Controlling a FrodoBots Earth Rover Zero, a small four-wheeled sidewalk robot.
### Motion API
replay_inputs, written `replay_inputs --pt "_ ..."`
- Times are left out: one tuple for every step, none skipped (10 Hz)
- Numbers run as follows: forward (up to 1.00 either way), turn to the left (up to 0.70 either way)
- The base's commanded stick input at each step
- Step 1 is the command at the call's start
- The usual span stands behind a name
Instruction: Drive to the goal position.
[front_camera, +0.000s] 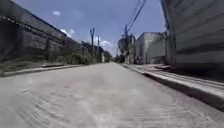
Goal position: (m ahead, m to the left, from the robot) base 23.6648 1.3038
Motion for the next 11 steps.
replay_inputs --pt "1.00 0.14" --pt "1.00 0.14" --pt "1.00 0.14" --pt "1.00 0.14" --pt "1.00 0.03" --pt "1.00 -0.22" --pt "1.00 -0.26" --pt "1.00 -0.02" --pt "1.00 0.14" --pt "1.00 -0.05" --pt "1.00 -0.26"
